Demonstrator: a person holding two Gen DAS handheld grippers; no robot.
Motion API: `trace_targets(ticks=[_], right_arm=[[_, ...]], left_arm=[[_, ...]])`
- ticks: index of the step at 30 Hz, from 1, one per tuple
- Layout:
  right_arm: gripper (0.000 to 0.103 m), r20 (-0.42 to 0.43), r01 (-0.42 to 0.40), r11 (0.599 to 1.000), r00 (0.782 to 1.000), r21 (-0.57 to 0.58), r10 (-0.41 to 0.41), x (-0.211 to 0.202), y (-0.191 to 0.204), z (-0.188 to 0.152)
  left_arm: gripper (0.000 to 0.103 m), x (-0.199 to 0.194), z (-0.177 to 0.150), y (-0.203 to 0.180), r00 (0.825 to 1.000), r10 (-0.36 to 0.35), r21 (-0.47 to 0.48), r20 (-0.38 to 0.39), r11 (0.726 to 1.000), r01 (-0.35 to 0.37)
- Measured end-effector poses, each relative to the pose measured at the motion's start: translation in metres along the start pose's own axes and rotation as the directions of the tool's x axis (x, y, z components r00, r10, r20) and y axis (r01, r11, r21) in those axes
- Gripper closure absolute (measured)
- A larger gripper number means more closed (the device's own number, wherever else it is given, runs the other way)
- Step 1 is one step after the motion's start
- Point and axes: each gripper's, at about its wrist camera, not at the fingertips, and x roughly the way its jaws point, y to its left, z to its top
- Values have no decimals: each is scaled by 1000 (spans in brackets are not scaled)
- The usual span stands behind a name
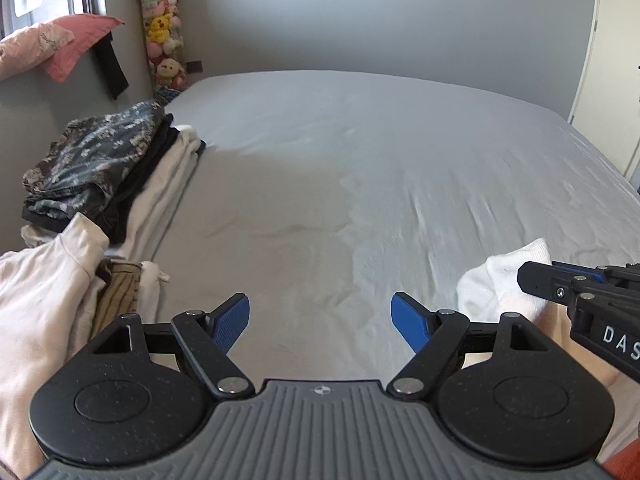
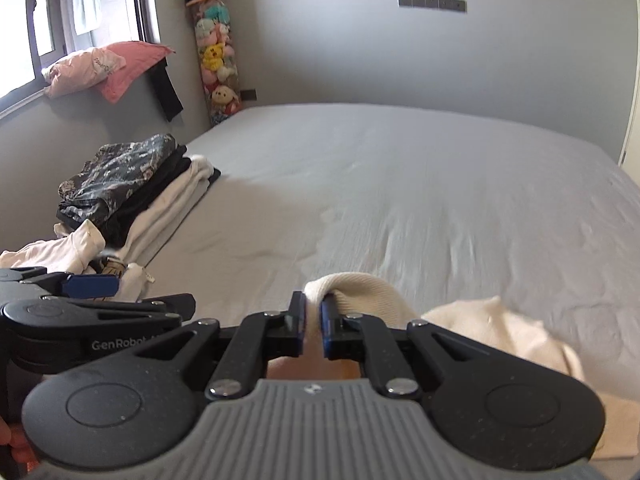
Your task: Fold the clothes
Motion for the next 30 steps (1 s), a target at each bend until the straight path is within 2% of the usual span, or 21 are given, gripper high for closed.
trace_targets(ticks=[2,5,6,7,10,15,21,25,28,30], right_arm=[[87,-3,-7,1000,1000,23,7,-3,-5,-3],[60,13,6,999,1000,43,-6,-11,-18,-2],[47,26,16,999,1000,51,-17,-14,-22,-1],[42,37,21,998,999,59,-23,-18,-27,0],[38,43,45,996,998,78,-49,-27,-50,1],[35,6,167,978,986,123,-169,-35,-109,-11],[35,-111,295,907,955,300,-274,-39,-198,-48],[35,-185,319,862,946,394,-266,-37,-238,-75],[35,-231,297,844,949,446,-212,-26,-251,-93],[36,-251,274,836,953,475,-169,-17,-255,-102]], left_arm=[[10,1,-1,-5,1000,-10,8,-3,1000,10],[10,4,3,-10,1000,-21,22,-2,1000,21],[10,5,5,-11,1000,-28,24,-1,999,28],[10,7,7,-12,999,-37,25,0,999,37],[10,10,11,-18,999,-51,34,-2,998,51],[10,21,15,-40,996,-84,85,-16,993,85],[10,48,8,-74,987,-140,125,-85,981,150],[10,60,-5,-101,977,-179,168,-112,966,196],[10,74,-15,-119,975,-162,213,-155,958,193],[10,88,-22,-125,976,-119,228,-184,960,160]])
